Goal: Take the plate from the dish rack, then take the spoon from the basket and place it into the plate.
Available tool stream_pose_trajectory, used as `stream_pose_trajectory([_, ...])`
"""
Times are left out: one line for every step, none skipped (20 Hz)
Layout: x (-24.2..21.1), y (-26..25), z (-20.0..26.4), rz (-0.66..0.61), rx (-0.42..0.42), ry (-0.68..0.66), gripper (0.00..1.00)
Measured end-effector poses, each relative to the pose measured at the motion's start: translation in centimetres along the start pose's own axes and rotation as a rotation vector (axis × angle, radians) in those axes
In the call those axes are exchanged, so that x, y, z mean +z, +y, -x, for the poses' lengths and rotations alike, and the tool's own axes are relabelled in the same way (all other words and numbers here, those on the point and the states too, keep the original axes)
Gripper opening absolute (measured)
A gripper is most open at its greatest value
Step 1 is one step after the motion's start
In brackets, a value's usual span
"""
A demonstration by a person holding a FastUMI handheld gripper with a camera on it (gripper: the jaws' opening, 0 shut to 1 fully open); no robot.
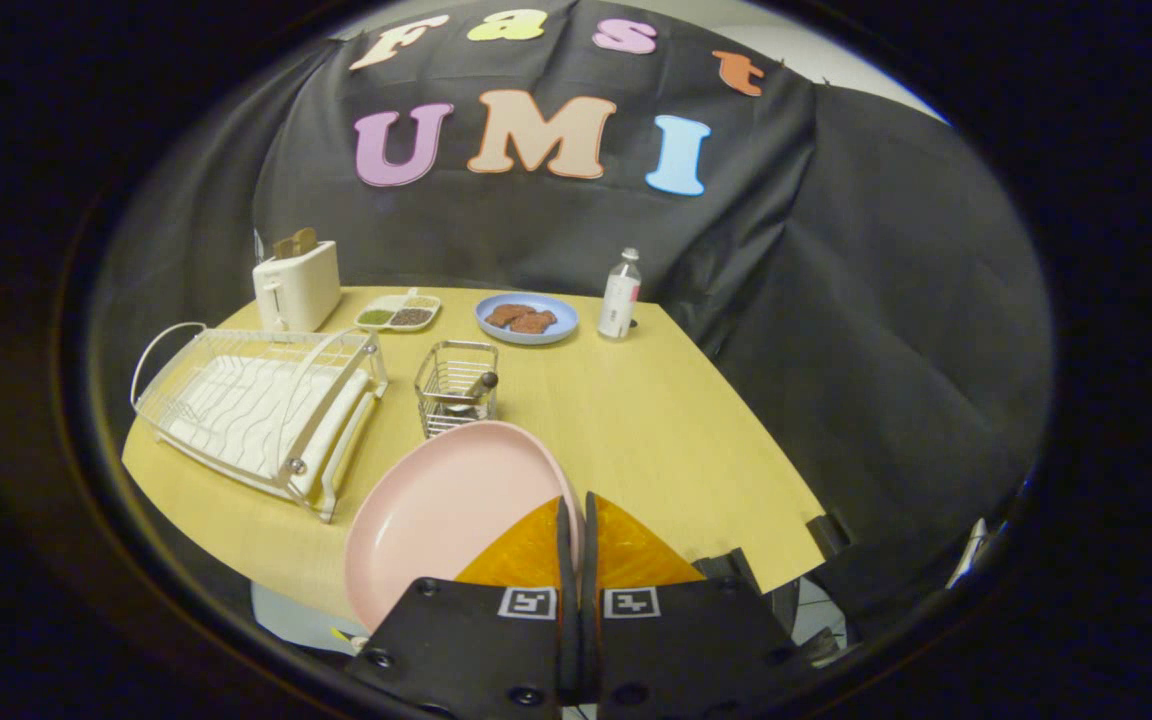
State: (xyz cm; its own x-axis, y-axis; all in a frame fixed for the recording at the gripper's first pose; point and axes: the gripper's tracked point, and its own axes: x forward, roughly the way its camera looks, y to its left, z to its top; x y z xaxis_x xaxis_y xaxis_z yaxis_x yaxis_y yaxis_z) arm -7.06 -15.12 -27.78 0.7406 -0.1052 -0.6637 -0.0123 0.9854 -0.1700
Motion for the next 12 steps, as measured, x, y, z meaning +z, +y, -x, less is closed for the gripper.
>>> stream_pose_trajectory([-0.2, -0.2, -0.4, -0.017, 0.004, -0.001, 0.03])
stream_pose_trajectory([-0.5, -0.2, -0.8, -0.033, 0.01, -0.003, 0.03])
stream_pose_trajectory([-0.6, -0.3, -1.3, -0.049, 0.018, -0.003, 0.03])
stream_pose_trajectory([-0.8, -0.2, -1.7, -0.063, 0.028, 0.0, 0.03])
stream_pose_trajectory([-0.9, -0.2, -2.2, -0.08, 0.036, 0.001, 0.03])
stream_pose_trajectory([-1.1, -0.1, -2.7, -0.095, 0.045, 0.003, 0.03])
stream_pose_trajectory([-1.2, 0.0, -3.2, -0.109, 0.052, 0.002, 0.03])
stream_pose_trajectory([-1.6, -0.1, -3.7, -0.118, 0.057, 0.009, 0.03])
stream_pose_trajectory([-1.6, 0.0, -4.1, -0.129, 0.065, 0.013, 0.03])
stream_pose_trajectory([-2.0, 0.1, -4.7, -0.138, 0.073, 0.02, 0.03])
stream_pose_trajectory([-2.2, 0.2, -5.1, -0.142, 0.076, 0.028, 0.03])
stream_pose_trajectory([-2.4, 0.1, -5.5, -0.142, 0.075, 0.03, 0.04])
